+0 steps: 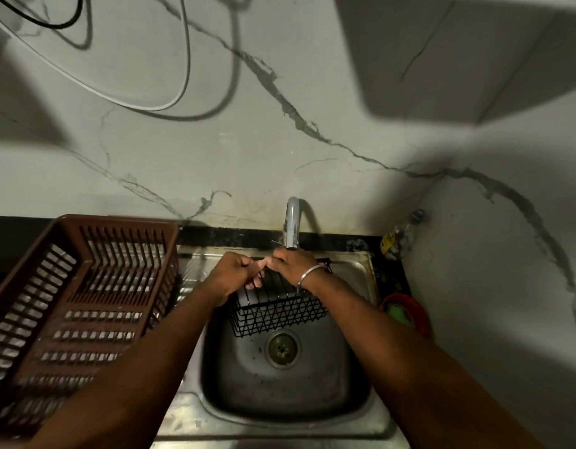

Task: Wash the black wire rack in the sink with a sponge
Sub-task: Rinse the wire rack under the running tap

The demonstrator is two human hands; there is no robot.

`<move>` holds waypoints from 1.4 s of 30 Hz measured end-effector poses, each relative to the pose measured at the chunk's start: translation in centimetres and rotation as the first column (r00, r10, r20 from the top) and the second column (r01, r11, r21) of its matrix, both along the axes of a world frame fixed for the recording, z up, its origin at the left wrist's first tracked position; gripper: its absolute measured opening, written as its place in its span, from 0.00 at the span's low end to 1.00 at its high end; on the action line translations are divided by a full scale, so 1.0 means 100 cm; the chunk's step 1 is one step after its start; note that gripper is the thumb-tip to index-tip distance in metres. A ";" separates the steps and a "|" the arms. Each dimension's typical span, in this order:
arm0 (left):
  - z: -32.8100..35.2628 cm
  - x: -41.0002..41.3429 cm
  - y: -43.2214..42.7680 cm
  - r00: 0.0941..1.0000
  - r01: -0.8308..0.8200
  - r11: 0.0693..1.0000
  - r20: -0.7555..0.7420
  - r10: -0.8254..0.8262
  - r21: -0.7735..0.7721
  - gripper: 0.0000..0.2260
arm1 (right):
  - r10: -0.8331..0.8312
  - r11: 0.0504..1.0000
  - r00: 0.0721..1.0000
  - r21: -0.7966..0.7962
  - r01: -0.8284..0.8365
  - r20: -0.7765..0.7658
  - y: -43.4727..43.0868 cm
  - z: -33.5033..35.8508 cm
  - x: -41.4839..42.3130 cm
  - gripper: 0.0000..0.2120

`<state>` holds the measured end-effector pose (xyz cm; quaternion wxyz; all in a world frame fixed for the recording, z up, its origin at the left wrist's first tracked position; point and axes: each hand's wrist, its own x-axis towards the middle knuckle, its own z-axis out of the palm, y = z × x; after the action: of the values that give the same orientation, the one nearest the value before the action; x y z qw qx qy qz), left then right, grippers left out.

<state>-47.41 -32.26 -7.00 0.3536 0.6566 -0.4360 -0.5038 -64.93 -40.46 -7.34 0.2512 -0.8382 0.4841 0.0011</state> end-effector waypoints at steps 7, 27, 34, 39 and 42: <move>-0.010 0.012 0.004 0.973 -0.136 0.990 -0.179 0.142 0.048 0.12 | 0.007 0.966 0.997 -0.257 -0.026 -0.076 0.037 -0.016 -0.001 0.31; -0.017 0.013 -0.006 0.950 -0.207 0.978 -0.244 0.196 -0.017 0.14 | 0.014 0.792 0.999 -0.610 0.014 0.042 0.073 -0.035 -0.014 0.31; -0.020 0.016 -0.002 0.920 -0.227 0.974 -0.327 0.215 0.001 0.13 | 0.059 0.785 0.997 -0.619 -0.017 0.048 0.081 -0.035 -0.003 0.30; -0.023 0.022 0.003 0.932 -0.226 0.974 -0.294 0.211 -0.017 0.12 | -0.079 0.826 0.996 -0.556 0.091 0.045 0.076 -0.030 -0.007 0.34; -0.026 0.025 0.005 0.938 -0.228 0.973 -0.271 0.216 -0.013 0.13 | -0.012 0.815 1.000 -0.579 0.009 -0.002 0.073 -0.033 -0.013 0.33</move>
<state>-44.96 -31.80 -9.64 0.4782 0.6196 -0.3183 -0.5348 -66.24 -33.13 -10.64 -0.0169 -0.8722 0.4668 -0.1454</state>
